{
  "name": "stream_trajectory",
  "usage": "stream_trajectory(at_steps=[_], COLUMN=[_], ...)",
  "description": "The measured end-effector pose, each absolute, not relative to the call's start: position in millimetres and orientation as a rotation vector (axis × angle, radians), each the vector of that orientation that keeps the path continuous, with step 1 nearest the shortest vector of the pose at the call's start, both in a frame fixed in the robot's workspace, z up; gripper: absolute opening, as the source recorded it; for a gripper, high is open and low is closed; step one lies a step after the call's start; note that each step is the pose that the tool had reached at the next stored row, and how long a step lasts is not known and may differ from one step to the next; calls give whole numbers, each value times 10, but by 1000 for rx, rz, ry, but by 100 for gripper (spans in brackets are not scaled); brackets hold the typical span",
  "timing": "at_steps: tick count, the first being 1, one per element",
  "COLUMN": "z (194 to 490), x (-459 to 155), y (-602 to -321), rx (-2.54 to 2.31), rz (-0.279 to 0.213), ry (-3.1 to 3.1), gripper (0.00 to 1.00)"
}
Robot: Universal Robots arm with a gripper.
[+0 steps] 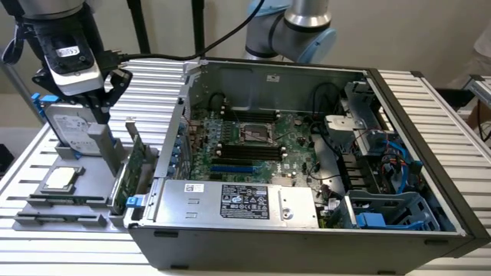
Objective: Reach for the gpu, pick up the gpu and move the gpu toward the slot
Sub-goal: 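Reach for the gpu, then pick up the gpu and move the gpu toward the slot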
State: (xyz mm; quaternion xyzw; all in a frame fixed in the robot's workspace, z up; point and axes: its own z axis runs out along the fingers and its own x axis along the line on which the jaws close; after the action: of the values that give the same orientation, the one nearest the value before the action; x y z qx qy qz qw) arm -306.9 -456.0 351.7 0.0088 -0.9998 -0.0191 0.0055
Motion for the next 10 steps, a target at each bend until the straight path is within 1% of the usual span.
stream_trajectory(at_steps=[10], z=[3511], x=[-3053], y=[-4572], rx=[27], rz=[-60], ry=[-3130], gripper=[11])
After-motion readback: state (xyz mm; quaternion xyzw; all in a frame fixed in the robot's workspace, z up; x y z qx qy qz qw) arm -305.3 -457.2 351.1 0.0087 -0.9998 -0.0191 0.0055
